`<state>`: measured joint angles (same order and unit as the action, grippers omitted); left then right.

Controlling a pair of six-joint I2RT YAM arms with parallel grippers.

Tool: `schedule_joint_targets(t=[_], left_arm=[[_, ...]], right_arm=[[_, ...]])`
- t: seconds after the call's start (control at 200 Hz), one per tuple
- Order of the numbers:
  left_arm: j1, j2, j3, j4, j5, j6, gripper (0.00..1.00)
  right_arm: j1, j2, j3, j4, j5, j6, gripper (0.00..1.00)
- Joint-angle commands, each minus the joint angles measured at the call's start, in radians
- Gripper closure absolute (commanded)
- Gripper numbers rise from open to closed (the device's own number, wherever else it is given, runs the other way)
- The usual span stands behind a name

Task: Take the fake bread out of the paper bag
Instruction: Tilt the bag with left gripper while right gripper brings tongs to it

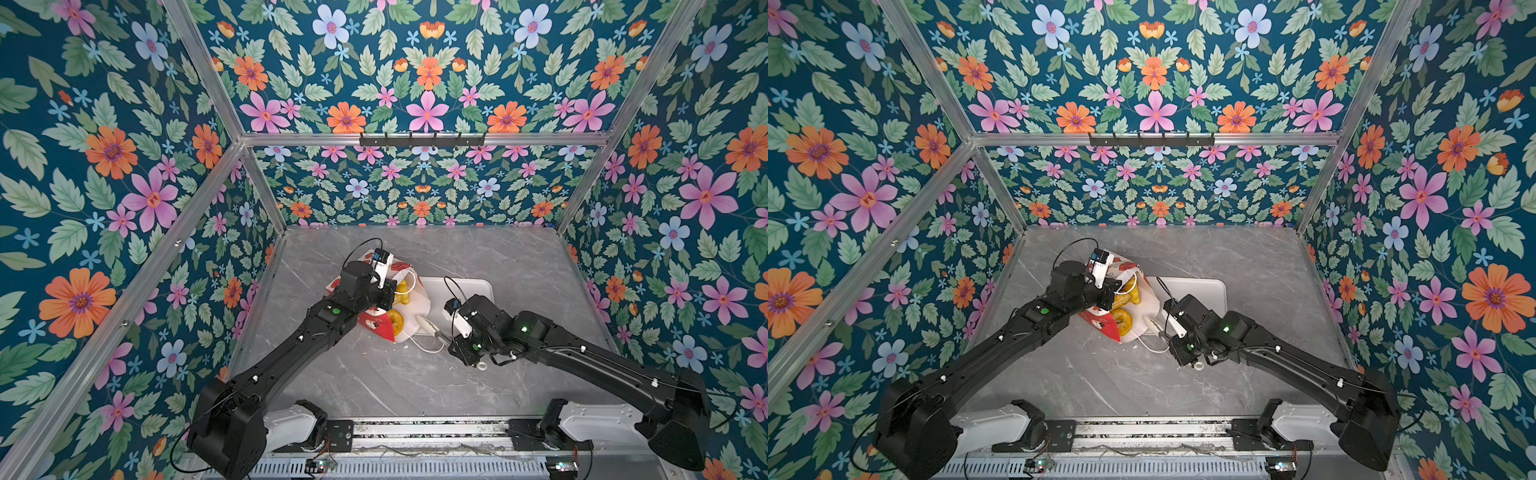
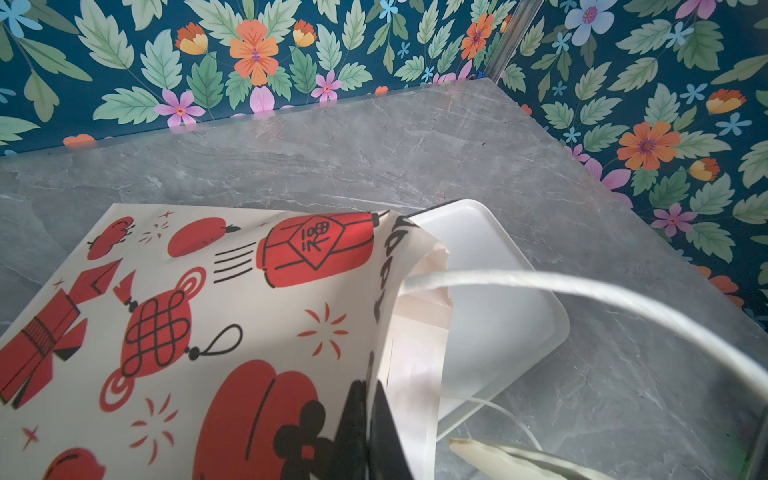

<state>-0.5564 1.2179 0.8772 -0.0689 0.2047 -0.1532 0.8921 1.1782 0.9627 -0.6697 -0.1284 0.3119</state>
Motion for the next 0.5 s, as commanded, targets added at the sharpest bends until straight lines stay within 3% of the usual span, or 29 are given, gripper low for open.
schedule_joint_targets(t=[0.0, 0.495], left_arm=[[-0.002, -0.012, 0.0, 0.024, 0.008, 0.017, 0.96], [-0.005, -0.017, -0.004, 0.032, 0.019, 0.014, 0.95]], right_arm=[[-0.001, -0.026, -0.019, 0.136, 0.0, -0.002, 0.7], [0.0, 0.101, 0.025, 0.192, 0.111, -0.055, 0.65]])
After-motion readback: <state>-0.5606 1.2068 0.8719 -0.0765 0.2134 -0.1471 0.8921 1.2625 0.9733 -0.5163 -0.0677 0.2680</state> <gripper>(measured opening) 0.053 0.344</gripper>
